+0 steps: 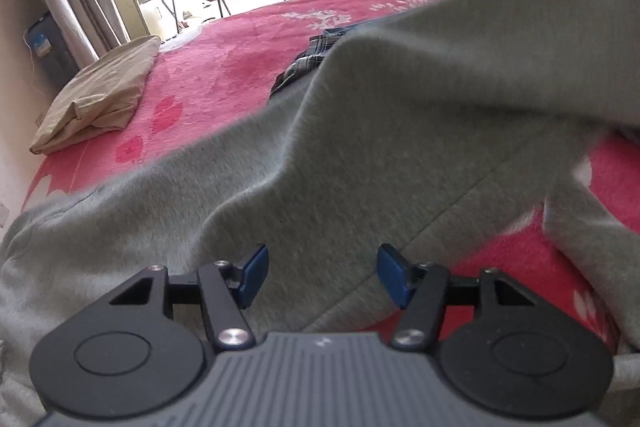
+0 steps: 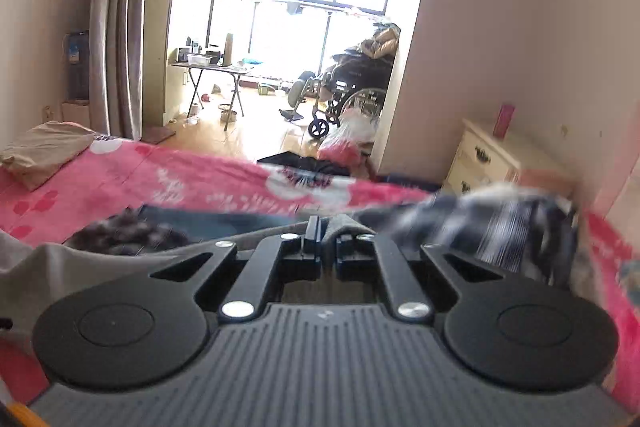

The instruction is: Fold clothes

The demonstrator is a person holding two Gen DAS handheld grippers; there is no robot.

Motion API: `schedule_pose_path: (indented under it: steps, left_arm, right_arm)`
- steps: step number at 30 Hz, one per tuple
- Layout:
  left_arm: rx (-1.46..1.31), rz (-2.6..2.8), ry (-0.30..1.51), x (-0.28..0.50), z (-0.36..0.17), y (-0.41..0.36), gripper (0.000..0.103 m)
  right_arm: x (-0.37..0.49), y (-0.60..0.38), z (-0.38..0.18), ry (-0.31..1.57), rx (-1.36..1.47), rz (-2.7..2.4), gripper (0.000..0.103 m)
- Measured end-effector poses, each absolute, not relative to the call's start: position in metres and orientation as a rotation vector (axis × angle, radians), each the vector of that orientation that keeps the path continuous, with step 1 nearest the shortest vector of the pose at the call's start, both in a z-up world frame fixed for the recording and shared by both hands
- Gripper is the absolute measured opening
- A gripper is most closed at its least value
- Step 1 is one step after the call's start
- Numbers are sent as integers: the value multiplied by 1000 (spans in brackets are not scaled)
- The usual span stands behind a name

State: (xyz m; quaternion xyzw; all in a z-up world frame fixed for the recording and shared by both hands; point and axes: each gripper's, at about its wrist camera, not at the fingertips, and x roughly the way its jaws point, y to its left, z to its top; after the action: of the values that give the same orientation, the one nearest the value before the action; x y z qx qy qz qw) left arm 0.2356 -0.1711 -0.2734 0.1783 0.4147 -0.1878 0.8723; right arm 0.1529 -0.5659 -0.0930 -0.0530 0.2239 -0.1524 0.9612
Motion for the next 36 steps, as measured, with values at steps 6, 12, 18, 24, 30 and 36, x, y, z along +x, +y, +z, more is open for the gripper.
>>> schedule_pose_path:
  steps: [6, 12, 18, 24, 30, 36]
  left_arm:
    - [356, -408, 888, 248, -282, -168, 63]
    - [367, -424, 926, 259, -293, -162, 67]
    - [384, -441, 933, 265, -294, -158, 70]
    - [450, -517, 866, 250, -283, -163, 70]
    - [619, -635, 794, 228, -289, -195, 63]
    - [681, -697, 841, 226, -303, -217, 47]
  right_arm:
    - [217, -605, -79, 576, -79, -332, 5]
    - [279, -637, -116, 736, 32, -377, 4]
    - [310, -652, -143, 865, 96, -395, 10]
    - [274, -675, -87, 752, 164, -409, 65]
    - [188, -671, -73, 673, 376, -312, 65]
    - [119, -650, -141, 760, 592, -320, 65]
